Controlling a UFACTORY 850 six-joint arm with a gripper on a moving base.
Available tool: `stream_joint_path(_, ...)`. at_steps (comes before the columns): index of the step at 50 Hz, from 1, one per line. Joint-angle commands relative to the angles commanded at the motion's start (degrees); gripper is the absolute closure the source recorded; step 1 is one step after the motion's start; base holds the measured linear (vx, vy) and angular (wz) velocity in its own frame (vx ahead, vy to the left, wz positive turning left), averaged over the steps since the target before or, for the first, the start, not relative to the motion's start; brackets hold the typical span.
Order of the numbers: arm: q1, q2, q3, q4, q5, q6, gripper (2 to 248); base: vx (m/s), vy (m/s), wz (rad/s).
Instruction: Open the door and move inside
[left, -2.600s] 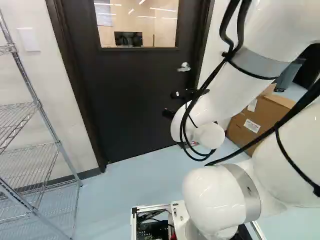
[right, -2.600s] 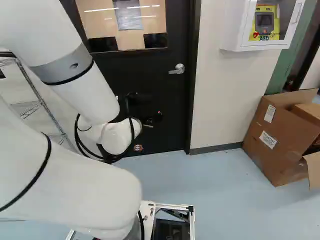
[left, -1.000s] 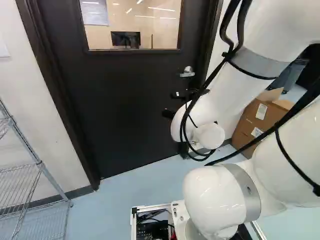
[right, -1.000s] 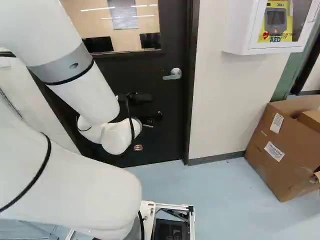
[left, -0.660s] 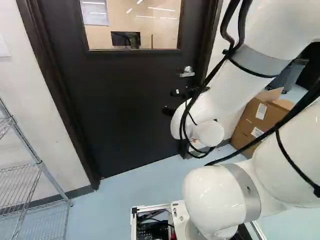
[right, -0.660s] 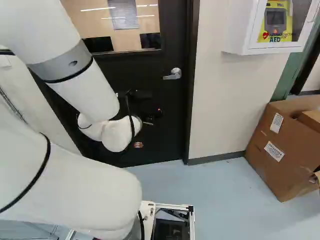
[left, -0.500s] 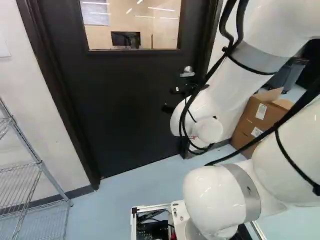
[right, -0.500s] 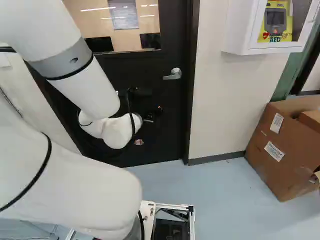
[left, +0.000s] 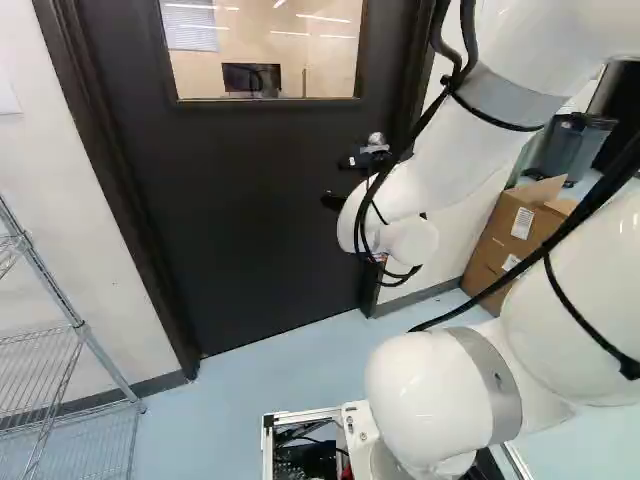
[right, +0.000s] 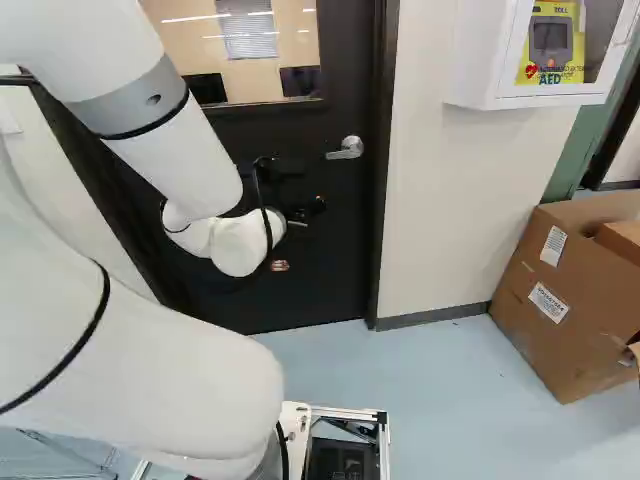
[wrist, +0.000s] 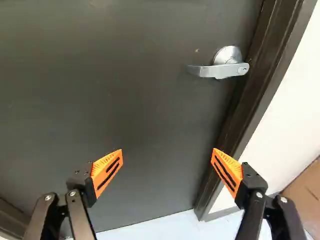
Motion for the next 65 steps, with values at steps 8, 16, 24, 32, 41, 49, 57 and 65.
stream_joint_path(8,0.1,0.2,-0.9,0.0,0.0,0.0,3,0.000,0.000,0.000)
stream_joint_path(16,0.1,0.4,-1.9,0.0,0.0,0.0,3,0.000,0.000,0.000)
stream_joint_path(24,0.1,0.4,-3.0,0.0,0.0,0.0,3,0.000,0.000,0.000)
stream_joint_path(32,0.1,0.3,-4.2,0.0,0.0,0.0,3,0.000,0.000,0.000)
stream_joint_path(41,0.1,0.0,-5.6,0.0,0.0,0.0,3,0.000,0.000,0.000)
stream_joint_path(49,0.1,-0.3,-6.9,0.0,0.0,0.0,3,0.000,0.000,0.000)
stream_joint_path(57,0.1,-0.6,-8.2,0.0,0.0,0.0,3,0.000,0.000,0.000)
stream_joint_path(65,0.1,-0.9,-9.6,0.0,0.0,0.0,3,0.000,0.000,0.000)
